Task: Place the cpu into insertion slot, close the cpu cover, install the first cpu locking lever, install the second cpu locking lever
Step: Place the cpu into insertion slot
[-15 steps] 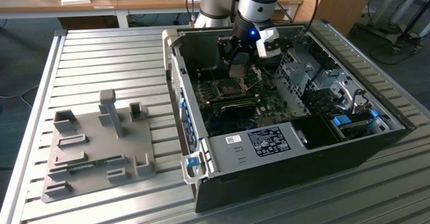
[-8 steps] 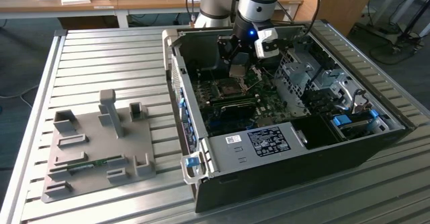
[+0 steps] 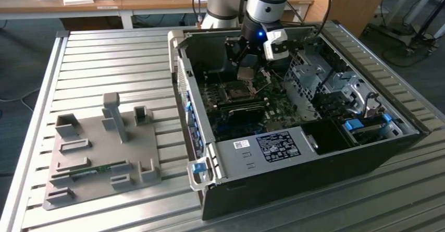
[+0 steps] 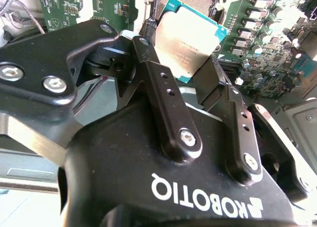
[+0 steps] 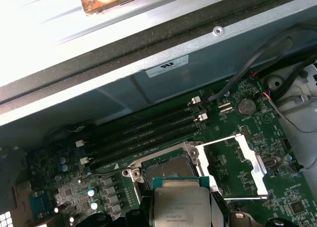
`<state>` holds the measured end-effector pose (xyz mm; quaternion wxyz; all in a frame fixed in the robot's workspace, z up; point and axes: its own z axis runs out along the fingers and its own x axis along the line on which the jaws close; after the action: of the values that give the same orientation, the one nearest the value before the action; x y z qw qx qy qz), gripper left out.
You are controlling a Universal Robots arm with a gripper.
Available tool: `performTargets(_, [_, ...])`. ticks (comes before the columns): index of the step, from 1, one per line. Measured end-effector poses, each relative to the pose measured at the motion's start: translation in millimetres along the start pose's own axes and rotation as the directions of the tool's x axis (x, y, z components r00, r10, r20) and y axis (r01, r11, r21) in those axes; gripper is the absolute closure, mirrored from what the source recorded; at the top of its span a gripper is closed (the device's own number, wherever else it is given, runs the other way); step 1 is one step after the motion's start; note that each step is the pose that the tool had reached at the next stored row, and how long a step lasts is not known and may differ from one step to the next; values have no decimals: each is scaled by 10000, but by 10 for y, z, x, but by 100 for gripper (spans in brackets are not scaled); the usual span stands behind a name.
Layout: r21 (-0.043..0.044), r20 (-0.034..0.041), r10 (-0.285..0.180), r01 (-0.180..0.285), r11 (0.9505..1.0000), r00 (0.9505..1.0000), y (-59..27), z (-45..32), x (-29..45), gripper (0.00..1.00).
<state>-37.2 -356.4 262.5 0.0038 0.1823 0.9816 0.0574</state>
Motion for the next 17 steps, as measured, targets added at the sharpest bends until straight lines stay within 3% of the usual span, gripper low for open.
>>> performTargets(7, [-1, 8, 62, -62, 10000, 10000, 0, 1, 0, 46])
performTargets(10, [-9, 63, 555, -555, 9985, 9984, -1, 9, 0, 46])
performTargets(13, [-21, 125, 1099, -1099, 9939, 9939, -2, 17, 0, 46])
performTargets(17, [-43, 205, 1807, -1806, 9835, 9833, -3, 24, 0, 46])
